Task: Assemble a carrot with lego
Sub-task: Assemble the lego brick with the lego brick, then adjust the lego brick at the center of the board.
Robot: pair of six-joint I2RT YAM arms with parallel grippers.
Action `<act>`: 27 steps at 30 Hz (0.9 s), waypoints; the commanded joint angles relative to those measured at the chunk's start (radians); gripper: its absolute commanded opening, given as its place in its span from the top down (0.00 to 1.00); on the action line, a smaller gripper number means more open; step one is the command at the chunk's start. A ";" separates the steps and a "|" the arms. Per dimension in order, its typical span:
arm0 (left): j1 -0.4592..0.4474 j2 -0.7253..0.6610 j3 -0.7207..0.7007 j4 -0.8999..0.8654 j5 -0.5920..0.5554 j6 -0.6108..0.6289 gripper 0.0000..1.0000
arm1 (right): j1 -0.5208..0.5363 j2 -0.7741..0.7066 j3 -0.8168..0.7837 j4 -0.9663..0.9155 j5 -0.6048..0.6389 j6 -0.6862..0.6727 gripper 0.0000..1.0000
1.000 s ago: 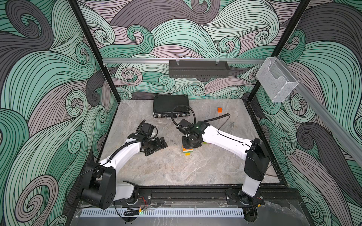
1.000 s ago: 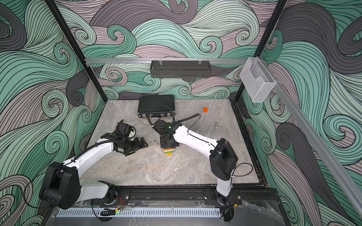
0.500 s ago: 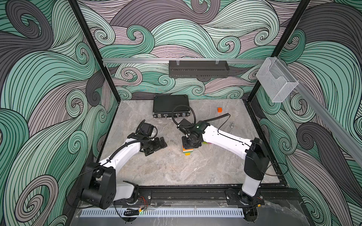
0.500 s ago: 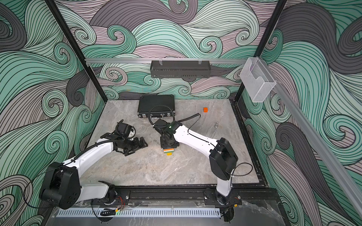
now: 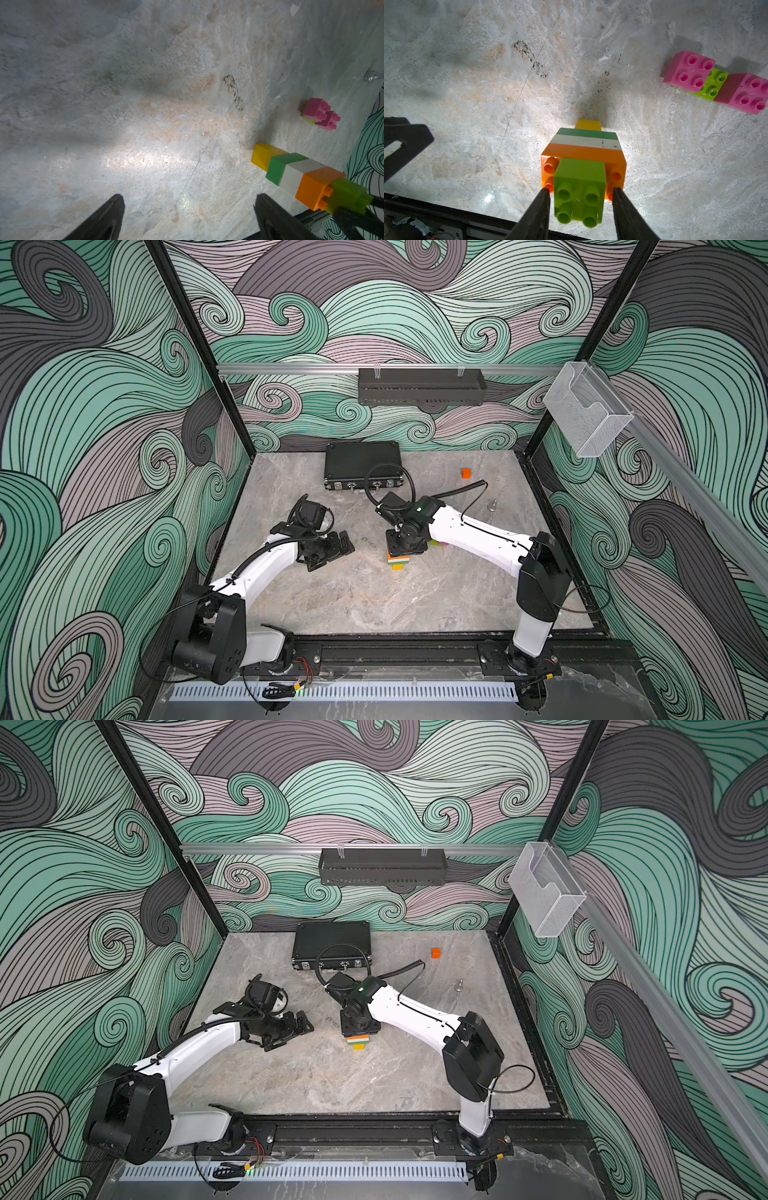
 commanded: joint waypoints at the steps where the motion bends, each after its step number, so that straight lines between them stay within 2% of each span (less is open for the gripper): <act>1: 0.008 -0.012 0.012 -0.014 -0.014 0.008 0.01 | -0.004 -0.047 0.032 -0.021 0.021 -0.011 0.48; 6: 0.010 -0.012 0.010 -0.012 -0.012 0.007 0.01 | -0.008 -0.080 0.062 -0.045 0.036 -0.019 0.43; 9: 0.009 -0.010 0.010 -0.012 -0.006 0.009 0.01 | -0.042 -0.115 0.045 -0.044 0.036 -0.027 0.38; 15: 0.008 -0.011 0.019 -0.020 -0.006 0.014 0.01 | -0.203 -0.179 -0.045 -0.043 0.040 -0.109 0.35; 20: 0.010 -0.006 0.021 -0.019 -0.005 0.016 0.01 | -0.336 -0.120 -0.066 -0.035 0.085 -0.286 0.25; 27: 0.009 0.001 0.023 -0.018 -0.008 0.016 0.01 | -0.465 -0.008 -0.072 0.113 -0.028 -0.350 0.23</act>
